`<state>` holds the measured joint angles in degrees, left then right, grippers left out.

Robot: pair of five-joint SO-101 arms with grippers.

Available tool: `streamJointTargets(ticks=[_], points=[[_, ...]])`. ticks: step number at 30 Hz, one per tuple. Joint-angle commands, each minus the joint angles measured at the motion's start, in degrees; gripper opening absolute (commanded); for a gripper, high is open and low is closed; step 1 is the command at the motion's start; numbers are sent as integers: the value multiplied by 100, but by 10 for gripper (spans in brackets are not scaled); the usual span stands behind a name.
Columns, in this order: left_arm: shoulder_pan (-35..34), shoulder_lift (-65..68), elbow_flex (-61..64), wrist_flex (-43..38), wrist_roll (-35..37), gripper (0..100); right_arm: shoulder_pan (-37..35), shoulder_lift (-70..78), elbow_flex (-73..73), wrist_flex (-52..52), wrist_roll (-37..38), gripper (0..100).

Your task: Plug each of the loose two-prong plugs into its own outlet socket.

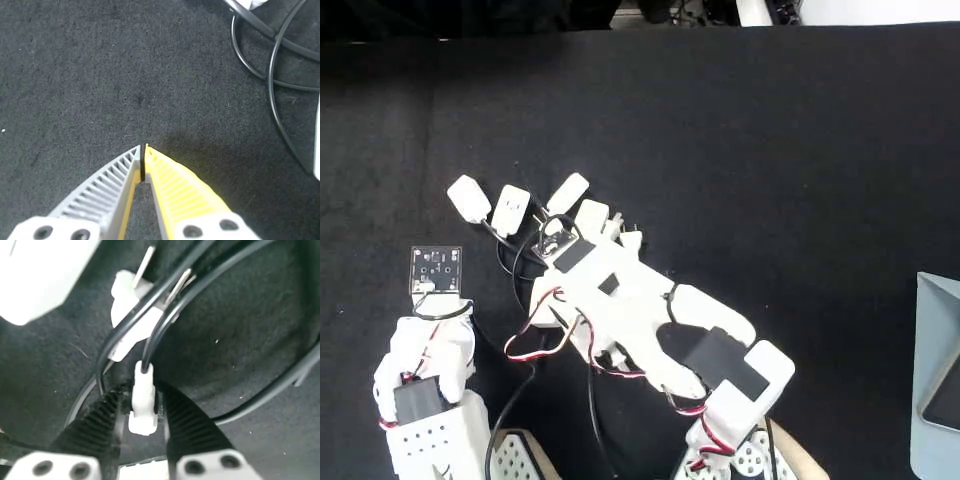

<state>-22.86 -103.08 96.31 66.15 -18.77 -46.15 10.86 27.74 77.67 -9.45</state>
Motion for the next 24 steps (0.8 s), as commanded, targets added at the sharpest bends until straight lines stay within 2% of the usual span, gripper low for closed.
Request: streamJointTargets(ticks=[1,5,11,15,18,24], points=[[-48,-26,110,-132,-26,30,62,-295,-171,246,-62,11],[-57,-26,75,-132,-18,30,-114,-1007,-233,554,-62,11],[-338,-26,-418,-123,79,30,-378,-3125,-189,791,-70,11],[-312,-26,-857,-123,809,30,-352,-4400,4,730,-70,11],[-66,-26,-1288,-123,1248,30,-360,-5156,347,510,-53,11],[743,-26,-1719,-422,1556,30,-343,-6624,1455,-299,334,11]])
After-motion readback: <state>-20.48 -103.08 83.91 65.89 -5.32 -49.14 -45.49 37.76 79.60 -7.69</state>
